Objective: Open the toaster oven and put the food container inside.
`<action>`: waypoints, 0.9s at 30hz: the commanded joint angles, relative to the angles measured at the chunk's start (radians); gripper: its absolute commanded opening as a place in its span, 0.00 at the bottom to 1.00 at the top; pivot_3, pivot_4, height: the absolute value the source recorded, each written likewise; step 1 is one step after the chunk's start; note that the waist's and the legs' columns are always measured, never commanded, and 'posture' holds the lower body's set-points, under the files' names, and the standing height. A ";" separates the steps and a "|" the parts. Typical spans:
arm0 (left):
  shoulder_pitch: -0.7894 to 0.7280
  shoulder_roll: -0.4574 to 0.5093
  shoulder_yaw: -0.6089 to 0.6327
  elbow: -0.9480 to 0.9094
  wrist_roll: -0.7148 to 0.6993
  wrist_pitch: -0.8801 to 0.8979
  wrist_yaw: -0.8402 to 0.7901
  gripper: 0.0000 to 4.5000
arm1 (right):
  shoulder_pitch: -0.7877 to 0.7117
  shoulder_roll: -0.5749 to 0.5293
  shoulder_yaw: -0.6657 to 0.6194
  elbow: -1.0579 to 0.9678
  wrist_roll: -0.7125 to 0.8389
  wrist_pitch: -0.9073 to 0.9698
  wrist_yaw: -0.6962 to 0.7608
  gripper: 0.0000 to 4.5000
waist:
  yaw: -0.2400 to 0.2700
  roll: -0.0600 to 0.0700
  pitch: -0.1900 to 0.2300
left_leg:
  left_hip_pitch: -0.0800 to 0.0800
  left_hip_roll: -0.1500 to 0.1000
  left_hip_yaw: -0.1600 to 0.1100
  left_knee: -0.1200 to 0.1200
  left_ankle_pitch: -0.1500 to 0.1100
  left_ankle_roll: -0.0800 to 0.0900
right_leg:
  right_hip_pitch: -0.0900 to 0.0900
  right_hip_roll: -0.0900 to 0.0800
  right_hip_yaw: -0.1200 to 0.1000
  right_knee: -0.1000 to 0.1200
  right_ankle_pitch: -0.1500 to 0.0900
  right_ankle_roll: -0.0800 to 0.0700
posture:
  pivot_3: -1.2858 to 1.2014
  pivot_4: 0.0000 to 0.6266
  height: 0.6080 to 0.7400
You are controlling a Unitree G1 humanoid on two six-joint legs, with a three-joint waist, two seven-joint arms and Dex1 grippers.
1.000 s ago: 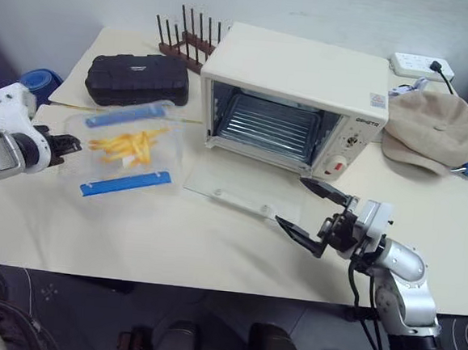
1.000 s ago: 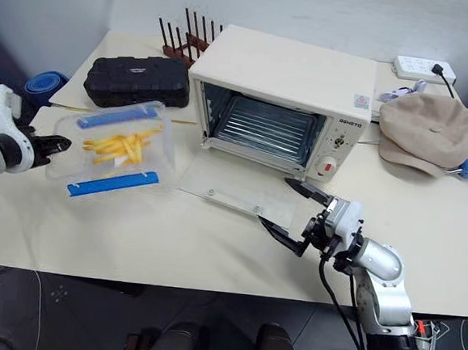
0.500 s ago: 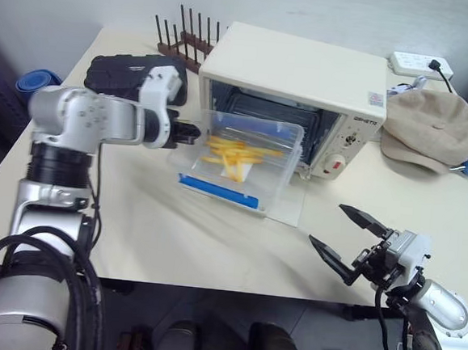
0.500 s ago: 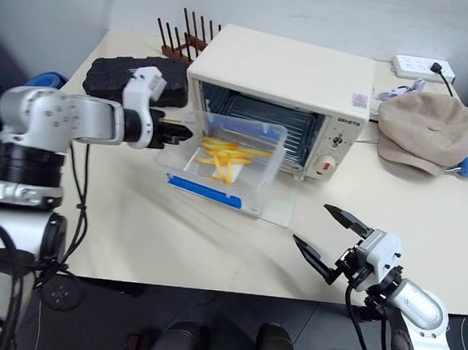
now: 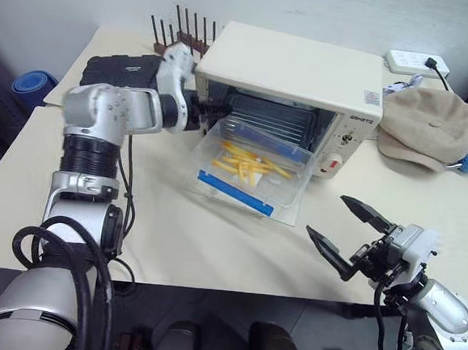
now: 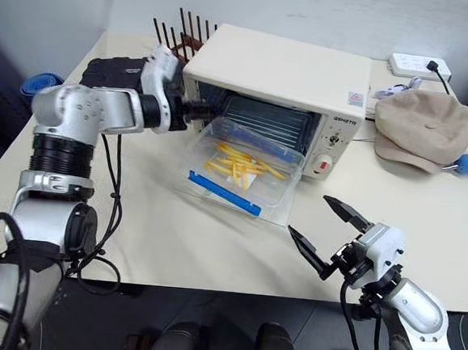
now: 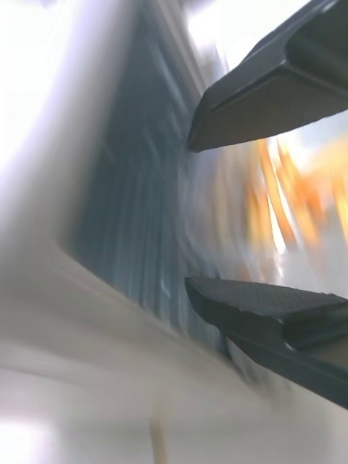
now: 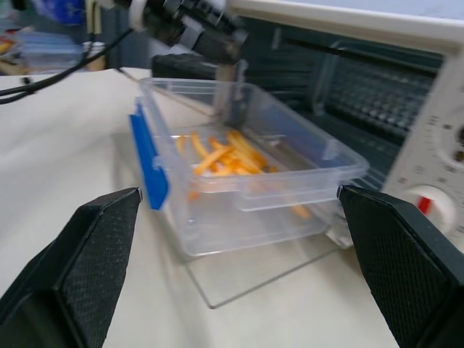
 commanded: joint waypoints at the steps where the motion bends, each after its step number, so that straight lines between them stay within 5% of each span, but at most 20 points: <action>1: 0.171 0.182 -0.076 -0.175 0.060 -0.226 -0.369 0.58 | 0.002 -0.077 0.066 -0.102 0.049 0.171 -0.003 0.92 | -0.007 0.001 0.000 | 0.000 0.000 0.000 0.000 0.000 0.000 | 0.000 0.000 0.000 0.000 0.000 0.000 | 0.52 0.24 1.00; 4: 0.396 0.356 -0.239 -0.279 0.219 -0.589 -0.734 0.44 | -0.025 -0.139 0.182 -0.125 0.006 0.306 -0.010 0.74 | -0.021 0.002 -0.001 | 0.006 0.000 -0.001 -0.007 0.000 -0.001 | 0.000 0.001 0.005 0.000 0.000 -0.001 | 0.52 0.24 1.00; 7: 0.502 0.377 -0.310 -0.338 0.259 -0.684 -0.852 0.22 | -0.107 -0.119 0.255 -0.097 -0.025 0.349 -0.032 0.50 | 0.007 0.001 0.000 | 0.002 0.001 -0.003 -0.001 0.000 -0.001 | -0.001 0.002 0.004 -0.002 -0.001 -0.002 | 0.52 0.24 1.00; 10: 0.550 0.298 -0.341 -0.372 0.301 -0.784 -0.833 0.02 | -0.202 -0.089 0.295 -0.035 -0.072 0.369 -0.058 0.28 | 0.033 0.000 0.000 | -0.001 -0.003 -0.005 0.002 0.001 0.004 | -0.001 -0.003 0.005 -0.004 0.000 0.000 | 0.52 0.24 1.00; 14: 0.525 0.129 -0.327 -0.323 0.331 -0.795 -0.679 0.00 | -0.323 -0.057 0.296 0.078 -0.141 0.384 -0.103 0.00 | 0.043 0.000 -0.001 | -0.002 -0.006 -0.008 0.002 0.000 0.008 | 0.000 -0.005 0.009 -0.004 0.001 0.000 | 0.52 0.24 1.00; 20: 0.441 -0.100 -0.239 -0.160 0.351 -0.856 -0.438 0.00 | -0.487 -0.012 0.266 0.250 -0.236 0.321 -0.155 0.00 | 0.024 0.000 -0.001 | -0.006 -0.007 -0.007 0.001 0.000 0.009 | -0.004 -0.005 0.006 0.000 0.002 0.003 | 0.52 0.24 1.00; 27: 0.325 -0.251 -0.174 0.059 0.422 -1.008 -0.222 0.00 | -0.629 0.122 0.259 0.459 -0.334 0.210 -0.263 0.00 | 0.015 0.000 -0.001 | -0.006 -0.006 -0.002 0.002 0.001 0.008 | -0.007 -0.005 0.005 0.002 0.002 0.003 | 0.52 0.24 1.00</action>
